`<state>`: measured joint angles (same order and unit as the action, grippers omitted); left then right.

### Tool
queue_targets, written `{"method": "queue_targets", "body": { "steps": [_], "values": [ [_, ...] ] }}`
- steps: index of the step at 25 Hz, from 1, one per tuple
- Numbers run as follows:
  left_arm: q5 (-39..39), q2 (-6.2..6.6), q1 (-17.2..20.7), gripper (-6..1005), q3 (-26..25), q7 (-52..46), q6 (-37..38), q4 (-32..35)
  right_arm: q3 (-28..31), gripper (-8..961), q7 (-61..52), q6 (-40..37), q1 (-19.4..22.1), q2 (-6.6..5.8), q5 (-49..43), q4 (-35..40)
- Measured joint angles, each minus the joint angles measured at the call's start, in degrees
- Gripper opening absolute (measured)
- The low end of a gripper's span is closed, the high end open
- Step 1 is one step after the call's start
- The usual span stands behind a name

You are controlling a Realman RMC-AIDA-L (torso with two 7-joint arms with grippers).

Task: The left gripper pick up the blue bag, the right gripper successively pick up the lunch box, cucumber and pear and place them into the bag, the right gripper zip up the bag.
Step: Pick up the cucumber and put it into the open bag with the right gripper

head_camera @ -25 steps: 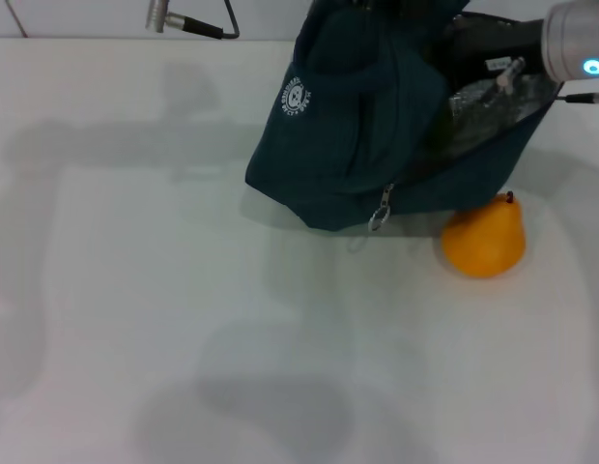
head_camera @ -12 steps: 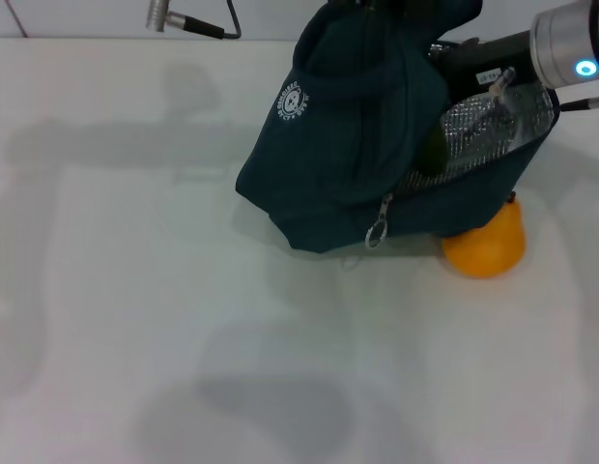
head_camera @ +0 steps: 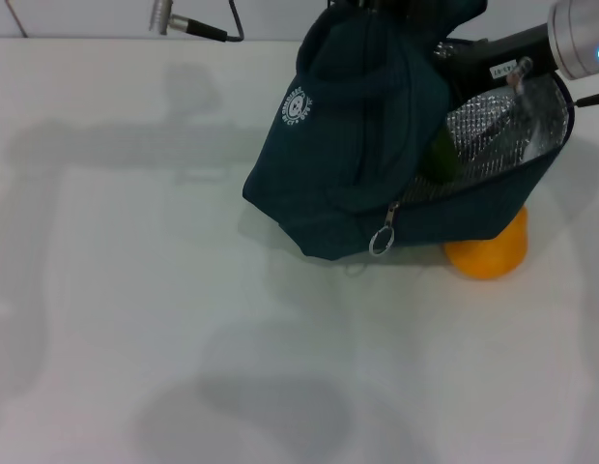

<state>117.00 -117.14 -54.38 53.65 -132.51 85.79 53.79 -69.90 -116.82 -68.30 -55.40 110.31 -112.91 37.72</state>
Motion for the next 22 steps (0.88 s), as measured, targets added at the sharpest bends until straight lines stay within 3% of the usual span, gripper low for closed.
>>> {"method": "queue_targets", "body": {
  "steps": [6,22],
  "values": [
    [0.0,0.04,0.2,36,0.0,0.1,0.0,0.0,3.0,581,0.3,-1.2,0.6,-0.18,0.1,0.8],
    [0.0,0.06,0.2,37,0.1,0.5,0.0,0.0,4.4,610,1.3,0.3,4.2,0.48,0.4,5.1]
  ]
}}
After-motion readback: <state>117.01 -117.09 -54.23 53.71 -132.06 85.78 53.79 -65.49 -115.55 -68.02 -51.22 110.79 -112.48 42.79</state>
